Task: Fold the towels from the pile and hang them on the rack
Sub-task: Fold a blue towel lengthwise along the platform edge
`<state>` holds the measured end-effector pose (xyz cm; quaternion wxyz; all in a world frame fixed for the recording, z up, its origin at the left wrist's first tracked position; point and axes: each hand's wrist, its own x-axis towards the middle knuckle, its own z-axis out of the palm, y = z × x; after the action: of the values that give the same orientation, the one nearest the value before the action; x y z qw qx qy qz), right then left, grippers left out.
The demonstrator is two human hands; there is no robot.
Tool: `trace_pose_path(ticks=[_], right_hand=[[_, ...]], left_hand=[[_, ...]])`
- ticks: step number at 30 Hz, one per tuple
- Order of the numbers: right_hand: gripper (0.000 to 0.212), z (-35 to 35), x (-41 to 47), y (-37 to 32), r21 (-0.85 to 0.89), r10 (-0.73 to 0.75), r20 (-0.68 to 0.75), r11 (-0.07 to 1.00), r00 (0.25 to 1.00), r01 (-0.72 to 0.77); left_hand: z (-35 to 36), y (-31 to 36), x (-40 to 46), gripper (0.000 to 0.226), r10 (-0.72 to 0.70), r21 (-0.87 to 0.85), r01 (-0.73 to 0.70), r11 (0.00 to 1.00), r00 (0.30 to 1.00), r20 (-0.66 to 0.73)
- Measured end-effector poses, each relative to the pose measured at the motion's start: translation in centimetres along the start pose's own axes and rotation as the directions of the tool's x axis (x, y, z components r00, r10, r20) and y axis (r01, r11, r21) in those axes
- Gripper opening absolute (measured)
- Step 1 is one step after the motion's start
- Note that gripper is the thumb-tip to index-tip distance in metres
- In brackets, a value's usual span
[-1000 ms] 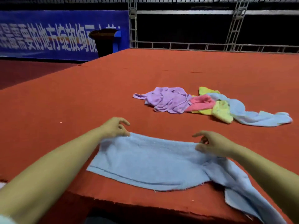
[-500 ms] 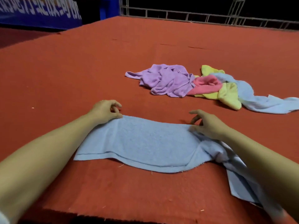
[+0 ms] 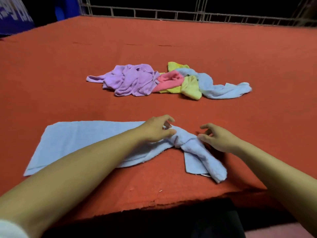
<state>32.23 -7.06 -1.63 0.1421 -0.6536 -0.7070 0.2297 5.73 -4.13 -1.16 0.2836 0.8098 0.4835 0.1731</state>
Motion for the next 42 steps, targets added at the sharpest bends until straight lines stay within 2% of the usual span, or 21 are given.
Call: trace_pose_path(ticks=[5,8,11,13,16,18,20,24,27,29,33,37,39,42], right_hand=[[0.064,0.8,-4.8,0.9,0.072,-0.070,0.075,0.995,0.995,0.065],[0.080,1.7,-4.9,0.7,0.069,-0.101,0.065,0.993,0.993,0.096],[0.097,1.8,-4.1,0.2,0.060,-0.102,0.063,0.993,0.993,0.099],[0.102,1.6,-3.6,-0.2,0.092,-0.101,0.098,0.992,0.990,0.092],[0.103,1.7,-3.0,-0.8,0.248,-0.130,0.103,0.963,0.986,0.101],[0.102,1.6,-2.6,-1.1,0.386,-0.184,0.072,0.911,0.980,0.142],[0.095,1.3,-2.4,-1.6,0.432,-0.243,0.053,0.880,0.969,0.197],[0.079,0.5,-2.5,-2.3,0.372,-0.330,0.012,0.878,0.944,0.302],[0.074,0.3,-3.4,-2.4,0.307,-0.366,0.024,0.888,0.930,0.342],[0.078,0.6,-4.1,-2.5,0.237,-0.389,0.053,0.900,0.920,0.367],[0.082,1.7,-4.8,-3.0,0.215,-0.408,0.093,0.899,0.908,0.382],[0.078,1.2,-5.0,-3.1,0.178,-0.397,0.025,0.905,0.917,0.387],[0.079,0.7,-5.3,-3.2,0.112,-0.399,-0.003,0.911,0.917,0.397],[0.083,-0.1,-5.4,-3.0,-0.005,-0.414,-0.060,0.910,0.908,0.414]], left_hand=[[2.9,2.3,0.8,0.064,-0.035,0.049,0.034,0.998,0.999,0.019],[2.4,2.5,0.9,0.076,-0.128,0.018,0.127,0.992,0.990,0.067],[1.3,3.0,0.6,0.076,-0.192,-0.198,0.212,0.957,0.974,0.116],[0.4,3.4,0.4,0.069,-0.206,-0.390,0.233,0.891,0.972,0.109],[-0.6,4.2,-0.3,0.060,-0.149,-0.516,0.158,0.842,0.987,0.058],[-0.7,4.7,-1.2,0.060,-0.060,-0.499,0.054,0.865,0.998,0.004],[-0.7,4.8,-2.2,0.060,0.043,-0.410,-0.066,0.910,0.997,-0.066],[-0.8,4.7,-3.7,0.058,0.176,-0.170,-0.206,0.964,0.969,-0.175],[-1.3,4.2,-4.4,0.059,0.186,-0.097,-0.207,0.973,0.964,-0.191],[-1.5,4.0,-4.6,0.058,0.151,-0.073,-0.163,0.984,0.977,-0.151],[-1.2,4.4,-4.6,0.059,0.024,-0.095,-0.022,0.995,1.000,0.017],[-0.6,4.6,-4.6,0.058,0.030,-0.136,-0.015,0.991,0.994,0.107],[-0.3,4.9,-4.7,0.057,0.056,-0.259,-0.034,0.965,0.995,0.081],[-0.3,5.4,-4.5,0.057,0.066,-0.478,-0.073,0.875,0.997,-0.031]])
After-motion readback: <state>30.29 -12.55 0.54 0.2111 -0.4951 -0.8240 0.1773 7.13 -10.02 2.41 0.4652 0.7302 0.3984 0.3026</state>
